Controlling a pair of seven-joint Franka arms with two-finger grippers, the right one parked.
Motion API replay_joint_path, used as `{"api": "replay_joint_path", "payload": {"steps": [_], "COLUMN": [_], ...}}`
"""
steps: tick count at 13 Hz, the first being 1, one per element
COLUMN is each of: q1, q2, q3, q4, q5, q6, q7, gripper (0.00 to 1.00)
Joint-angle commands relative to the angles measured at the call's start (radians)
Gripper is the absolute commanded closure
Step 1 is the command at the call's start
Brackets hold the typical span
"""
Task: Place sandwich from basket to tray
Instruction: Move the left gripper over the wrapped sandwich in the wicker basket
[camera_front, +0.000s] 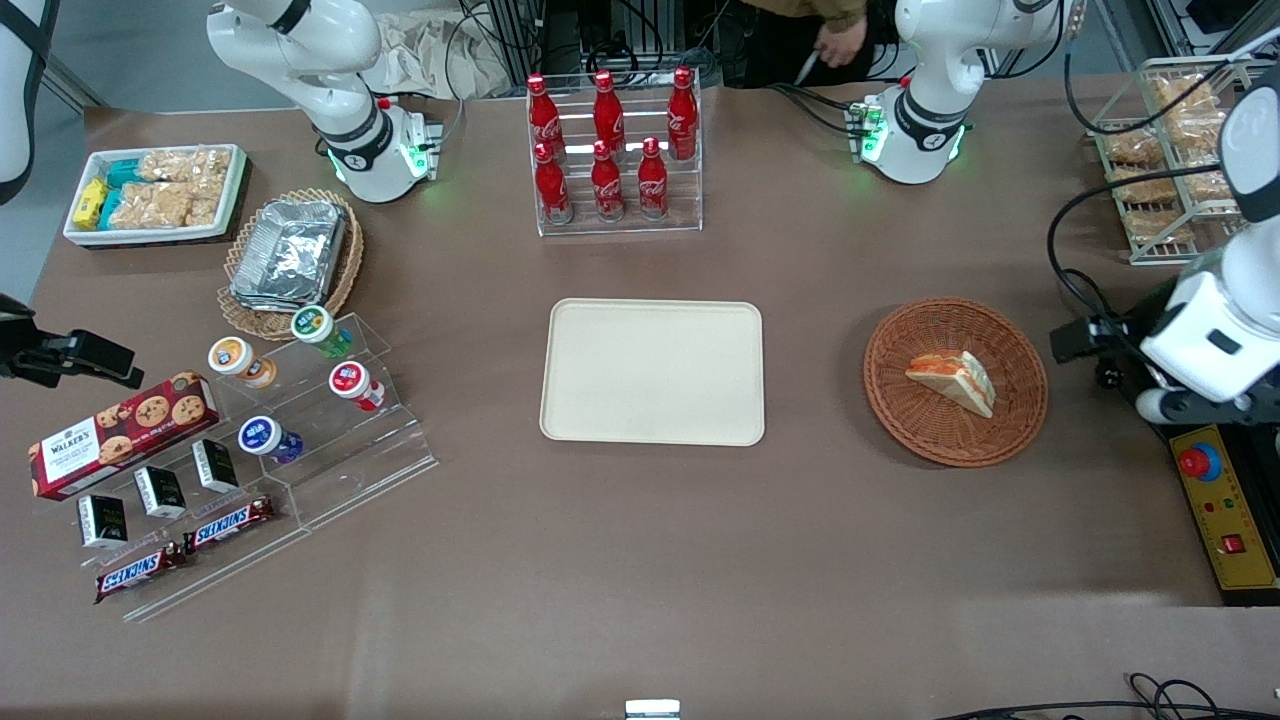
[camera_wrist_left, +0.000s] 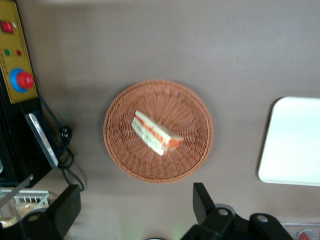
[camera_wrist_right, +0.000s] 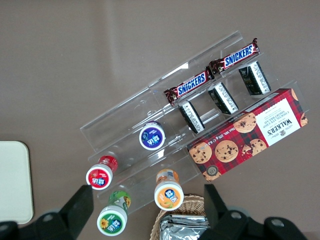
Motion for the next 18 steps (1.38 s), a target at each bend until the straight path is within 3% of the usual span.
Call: {"api": "replay_joint_path", "payload": {"steps": [1, 2, 4, 8, 11, 18], "q1": [0.033, 0.042, 0.045, 0.045, 0.044, 0.035], "q2": [-0.338, -0.401, -0.401, -0.258, -0.181, -0.028], "q3": [0.006, 0.006, 0.006, 0.006, 0.004, 0.003], "q4": [-0.531, -0.666, -0.755, -0.741, -0.747, -0.777], "q5": [-0.018, -0.027, -0.029, -0.030, -0.040, -0.043], "q6": [0.280, 0.385, 0.461, 0.500, 0.560, 0.769], "q7": [-0.030, -0.056, -0.207, -0.560, -0.720, -0.877], "gripper": [0.00, 0.00, 0.00, 0.00, 0.00, 0.00]}}
